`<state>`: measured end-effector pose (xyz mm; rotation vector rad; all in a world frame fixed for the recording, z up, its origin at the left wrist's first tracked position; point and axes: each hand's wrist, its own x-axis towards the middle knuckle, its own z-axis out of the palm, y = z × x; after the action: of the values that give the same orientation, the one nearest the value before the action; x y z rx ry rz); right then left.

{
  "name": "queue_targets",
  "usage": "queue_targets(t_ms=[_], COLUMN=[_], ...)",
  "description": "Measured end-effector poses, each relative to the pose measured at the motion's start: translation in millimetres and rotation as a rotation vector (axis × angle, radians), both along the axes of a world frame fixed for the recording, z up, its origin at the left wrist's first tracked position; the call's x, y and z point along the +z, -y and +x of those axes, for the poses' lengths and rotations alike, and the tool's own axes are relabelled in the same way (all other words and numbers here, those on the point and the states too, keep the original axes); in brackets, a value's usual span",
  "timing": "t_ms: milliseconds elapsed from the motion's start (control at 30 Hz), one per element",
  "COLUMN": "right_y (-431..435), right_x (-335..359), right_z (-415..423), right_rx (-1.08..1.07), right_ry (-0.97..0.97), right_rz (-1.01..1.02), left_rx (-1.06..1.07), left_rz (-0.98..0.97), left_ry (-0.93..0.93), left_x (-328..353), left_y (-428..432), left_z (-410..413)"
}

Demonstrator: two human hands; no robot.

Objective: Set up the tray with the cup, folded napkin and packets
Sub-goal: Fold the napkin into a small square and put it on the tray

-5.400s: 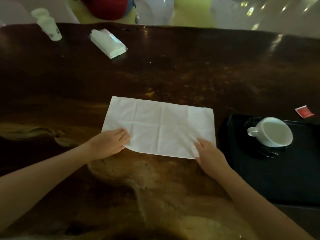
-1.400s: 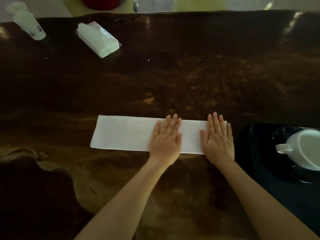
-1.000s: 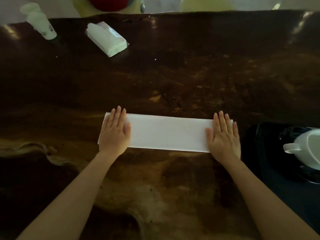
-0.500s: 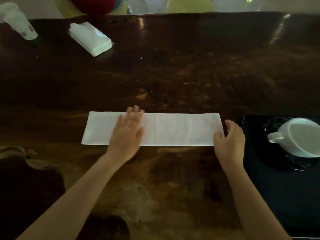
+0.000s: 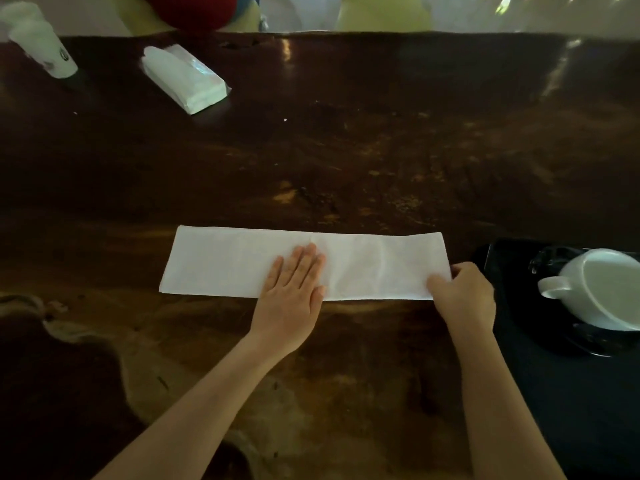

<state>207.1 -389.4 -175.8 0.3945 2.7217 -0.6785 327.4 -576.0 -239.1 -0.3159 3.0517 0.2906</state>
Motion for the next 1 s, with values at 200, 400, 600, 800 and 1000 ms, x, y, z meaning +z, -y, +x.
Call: queue_targets(t_ms=[200, 400, 600, 800, 1000], right_y=[22, 57, 76, 76, 66], right_x=[17, -8, -26, -46, -47], right_z=[20, 58, 75, 75, 67], right_rx=[0.010, 0.172, 0.373, 0.605, 0.795], right_ry=[-0.363, -0.556, -0.616, -0.558, -0.468], right_rz=[-0.145, -0.206, -0.339, -0.244, -0.185], left_rx=[0.084, 0.027, 0.014, 0.009, -0.020], left_rz=[0.229, 0.108, 0.127, 0.146, 0.114], left_ry=[-0.068, -0.007, 0.034, 0.046, -0.014], left_x=[8, 11, 12, 14, 6], left_y=[4, 24, 28, 30, 31], left_z=[-2, 0, 1, 3, 4])
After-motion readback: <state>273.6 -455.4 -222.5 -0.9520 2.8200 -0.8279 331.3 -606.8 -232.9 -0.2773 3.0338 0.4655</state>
